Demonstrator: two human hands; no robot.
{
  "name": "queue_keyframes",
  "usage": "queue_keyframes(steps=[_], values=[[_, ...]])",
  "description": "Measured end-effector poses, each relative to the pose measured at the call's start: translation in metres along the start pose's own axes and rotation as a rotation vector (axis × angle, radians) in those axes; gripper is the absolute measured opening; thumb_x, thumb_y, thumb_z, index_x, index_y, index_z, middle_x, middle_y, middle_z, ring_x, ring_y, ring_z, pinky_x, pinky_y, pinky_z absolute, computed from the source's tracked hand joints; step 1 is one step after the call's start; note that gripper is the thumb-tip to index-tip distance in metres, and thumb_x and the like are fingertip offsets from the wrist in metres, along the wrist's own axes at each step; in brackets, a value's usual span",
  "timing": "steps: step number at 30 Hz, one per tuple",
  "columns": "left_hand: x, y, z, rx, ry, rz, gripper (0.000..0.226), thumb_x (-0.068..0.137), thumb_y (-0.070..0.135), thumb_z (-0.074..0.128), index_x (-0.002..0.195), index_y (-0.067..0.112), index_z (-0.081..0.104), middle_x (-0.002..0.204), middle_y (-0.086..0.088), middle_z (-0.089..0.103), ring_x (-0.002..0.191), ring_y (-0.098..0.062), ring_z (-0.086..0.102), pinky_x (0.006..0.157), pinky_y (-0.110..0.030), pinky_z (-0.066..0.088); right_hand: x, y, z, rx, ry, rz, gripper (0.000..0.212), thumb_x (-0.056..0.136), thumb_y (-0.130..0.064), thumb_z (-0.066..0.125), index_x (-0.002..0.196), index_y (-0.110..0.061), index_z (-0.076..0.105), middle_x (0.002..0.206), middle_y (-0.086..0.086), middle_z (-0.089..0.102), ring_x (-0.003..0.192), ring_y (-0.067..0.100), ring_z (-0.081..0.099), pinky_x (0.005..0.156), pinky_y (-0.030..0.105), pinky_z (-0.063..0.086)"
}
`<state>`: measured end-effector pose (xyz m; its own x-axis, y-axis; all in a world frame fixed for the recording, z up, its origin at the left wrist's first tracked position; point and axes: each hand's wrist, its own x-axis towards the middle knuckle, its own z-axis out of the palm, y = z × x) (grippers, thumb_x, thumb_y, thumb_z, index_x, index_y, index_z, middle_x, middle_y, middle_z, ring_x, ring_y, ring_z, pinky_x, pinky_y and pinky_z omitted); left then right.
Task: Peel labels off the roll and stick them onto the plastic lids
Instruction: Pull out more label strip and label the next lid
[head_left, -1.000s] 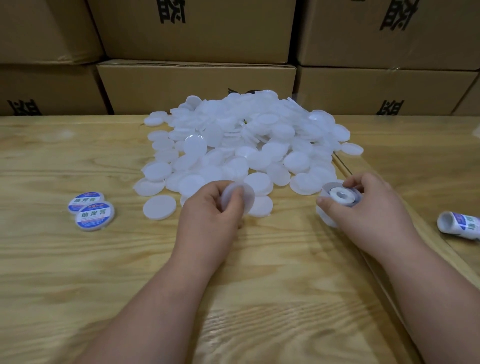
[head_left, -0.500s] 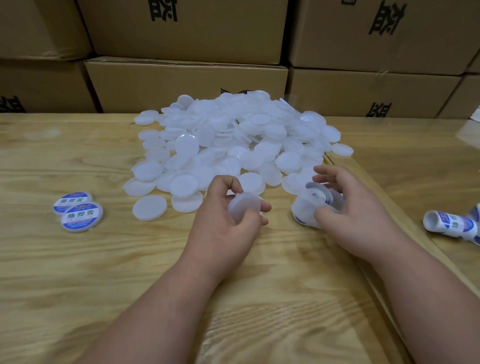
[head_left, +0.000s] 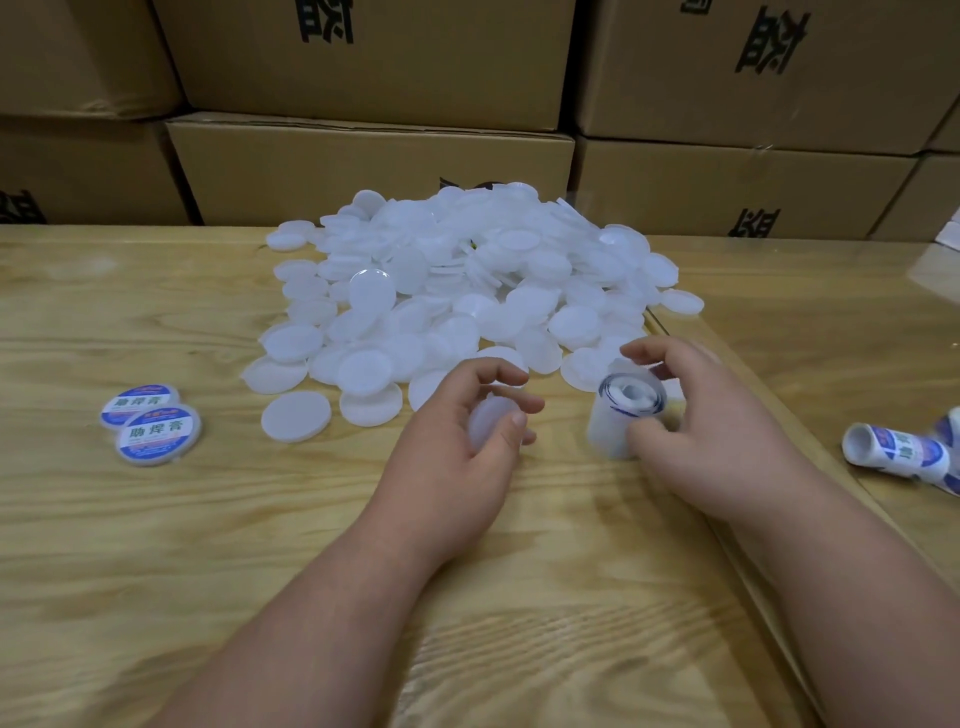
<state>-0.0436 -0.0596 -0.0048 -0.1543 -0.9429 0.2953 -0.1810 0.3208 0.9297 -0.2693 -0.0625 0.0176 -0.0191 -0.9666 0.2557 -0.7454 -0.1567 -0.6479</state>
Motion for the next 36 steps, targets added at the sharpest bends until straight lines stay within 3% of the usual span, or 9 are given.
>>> queue_keyframes(steps=[4, 8, 11, 15, 17, 21, 26, 31, 36], values=[[-0.001, -0.001, 0.000, 0.043, -0.022, 0.012, 0.028, 0.090, 0.023, 0.055, 0.105, 0.047, 0.056, 0.103, 0.016, 0.072, 0.096, -0.011, 0.070, 0.089, -0.043, 0.056, 0.001, 0.000, 0.002, -0.049, 0.072, 0.088, 0.064, 0.075, -0.052, 0.077, 0.132, -0.043, 0.049, 0.122, -0.020, 0.044, 0.114, 0.003, 0.046, 0.086, 0.025, 0.039], [-0.002, 0.001, 0.002, 0.054, -0.042, 0.003, 0.029, 0.085, 0.021, 0.051, 0.099, 0.045, 0.059, 0.094, 0.016, 0.072, 0.091, -0.009, 0.069, 0.083, -0.034, 0.056, 0.000, 0.001, -0.001, 0.021, -0.035, 0.083, 0.052, 0.086, -0.025, 0.066, 0.131, -0.044, 0.049, 0.112, -0.024, 0.055, 0.100, -0.017, 0.051, 0.068, 0.011, 0.039], [-0.002, -0.001, 0.002, 0.067, -0.044, -0.002, 0.031, 0.083, 0.019, 0.049, 0.097, 0.044, 0.062, 0.092, 0.018, 0.070, 0.089, -0.008, 0.067, 0.077, -0.024, 0.054, -0.002, -0.001, 0.000, 0.037, -0.075, 0.075, 0.059, 0.085, -0.017, 0.060, 0.137, -0.042, 0.048, 0.122, -0.028, 0.056, 0.106, -0.011, 0.055, 0.076, 0.013, 0.041], [-0.001, -0.004, 0.005, 0.234, -0.086, 0.040, 0.041, 0.081, 0.021, 0.049, 0.109, 0.051, 0.057, 0.103, 0.024, 0.061, 0.098, -0.004, 0.059, 0.077, -0.010, 0.044, -0.002, -0.003, -0.002, 0.045, -0.092, 0.056, 0.060, 0.083, -0.016, 0.062, 0.133, -0.046, 0.048, 0.127, -0.024, 0.055, 0.084, -0.008, 0.055, 0.071, 0.013, 0.039], [0.002, -0.005, 0.009, 0.404, -0.144, 0.110, 0.050, 0.082, 0.029, 0.052, 0.124, 0.056, 0.047, 0.115, 0.027, 0.053, 0.109, -0.003, 0.052, 0.092, -0.019, 0.044, -0.002, -0.003, -0.002, 0.029, -0.087, 0.039, 0.056, 0.082, -0.016, 0.061, 0.126, -0.049, 0.048, 0.125, -0.028, 0.056, 0.093, -0.011, 0.056, 0.071, 0.009, 0.039], [0.016, 0.001, 0.025, 0.653, -0.130, 0.236, 0.068, 0.083, 0.039, 0.057, 0.148, 0.044, 0.040, 0.150, 0.016, 0.042, 0.137, -0.013, 0.036, 0.112, -0.041, 0.033, -0.002, -0.005, -0.003, -0.013, -0.070, 0.018, 0.052, 0.081, -0.020, 0.065, 0.120, -0.049, 0.046, 0.111, -0.040, 0.053, 0.104, -0.026, 0.048, 0.071, 0.000, 0.040], [0.031, 0.000, 0.044, 0.768, -0.197, 0.319, 0.056, 0.084, 0.040, 0.060, 0.140, 0.045, 0.051, 0.159, 0.014, 0.035, 0.140, -0.019, 0.028, 0.111, -0.042, 0.027, 0.000, 0.001, -0.011, -0.159, 0.029, 0.093, 0.029, 0.077, -0.042, 0.075, 0.098, -0.039, 0.055, 0.103, -0.022, 0.060, 0.095, 0.001, 0.059, 0.068, 0.026, 0.044], [0.034, -0.009, 0.048, 0.770, -0.153, 0.331, 0.049, 0.085, 0.045, 0.058, 0.133, 0.050, 0.053, 0.154, 0.015, 0.039, 0.141, -0.018, 0.029, 0.107, -0.037, 0.026, -0.008, 0.001, -0.023, -0.352, 0.092, 0.180, 0.026, 0.077, -0.054, 0.077, 0.075, -0.036, 0.059, 0.085, -0.023, 0.049, 0.075, -0.003, 0.048, 0.056, 0.024, 0.033], [0.036, -0.013, 0.050, 0.751, -0.077, 0.342, 0.042, 0.085, 0.044, 0.060, 0.127, 0.042, 0.059, 0.144, 0.015, 0.049, 0.134, -0.013, 0.033, 0.099, -0.034, 0.027, -0.022, -0.010, -0.027, -0.390, 0.162, 0.180, 0.018, 0.083, -0.042, 0.075, 0.074, -0.032, 0.064, 0.087, -0.012, 0.066, 0.083, 0.018, 0.059, 0.067, 0.034, 0.044]])
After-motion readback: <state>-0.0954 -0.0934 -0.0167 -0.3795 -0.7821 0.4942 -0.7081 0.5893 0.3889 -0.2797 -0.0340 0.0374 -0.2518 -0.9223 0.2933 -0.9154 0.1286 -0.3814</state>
